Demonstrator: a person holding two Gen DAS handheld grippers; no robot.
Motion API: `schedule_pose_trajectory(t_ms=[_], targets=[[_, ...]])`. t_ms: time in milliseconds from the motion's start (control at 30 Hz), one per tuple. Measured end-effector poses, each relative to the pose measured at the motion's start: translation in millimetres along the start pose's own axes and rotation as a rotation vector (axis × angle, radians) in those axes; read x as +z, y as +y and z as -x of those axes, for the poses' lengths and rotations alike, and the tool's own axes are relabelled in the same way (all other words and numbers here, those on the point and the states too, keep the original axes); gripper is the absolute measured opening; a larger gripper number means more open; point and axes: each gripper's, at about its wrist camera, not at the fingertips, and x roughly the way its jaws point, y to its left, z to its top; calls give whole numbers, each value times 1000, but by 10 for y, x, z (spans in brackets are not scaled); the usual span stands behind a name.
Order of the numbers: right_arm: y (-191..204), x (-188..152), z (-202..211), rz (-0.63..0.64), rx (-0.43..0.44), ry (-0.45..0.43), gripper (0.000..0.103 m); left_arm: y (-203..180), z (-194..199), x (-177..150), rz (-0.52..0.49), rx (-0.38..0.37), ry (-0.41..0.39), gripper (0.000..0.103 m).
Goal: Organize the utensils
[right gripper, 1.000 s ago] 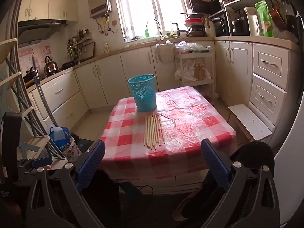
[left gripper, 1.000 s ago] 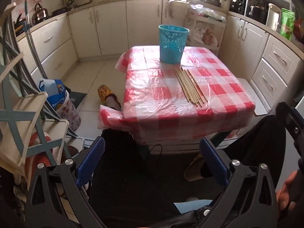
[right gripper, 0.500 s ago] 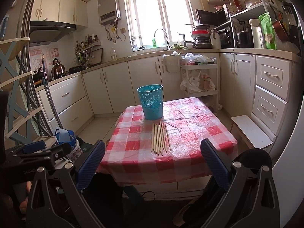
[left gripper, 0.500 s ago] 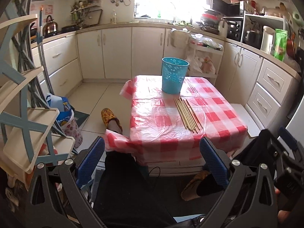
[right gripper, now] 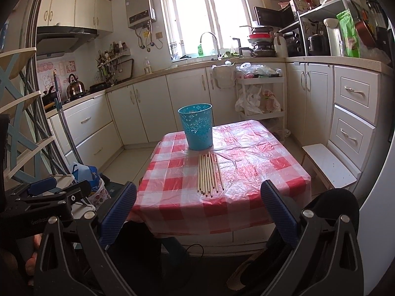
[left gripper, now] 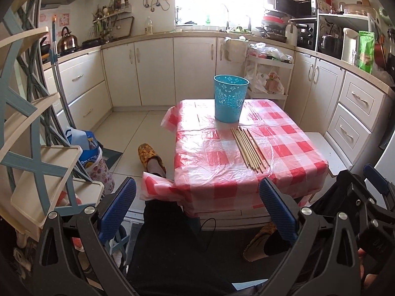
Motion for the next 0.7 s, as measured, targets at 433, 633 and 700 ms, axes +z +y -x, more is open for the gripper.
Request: schedule_pose_trajectory(t_ms=[433, 633, 700], targets=[[83, -48, -84, 33, 13, 33, 97, 102, -97, -80, 41, -20, 40, 96], [103, -73, -71, 38, 14, 26, 97, 65, -114, -109, 40, -21, 52, 96], [57, -70, -45, 28, 16, 16, 97, 29, -97, -115, 28, -19, 47, 96]])
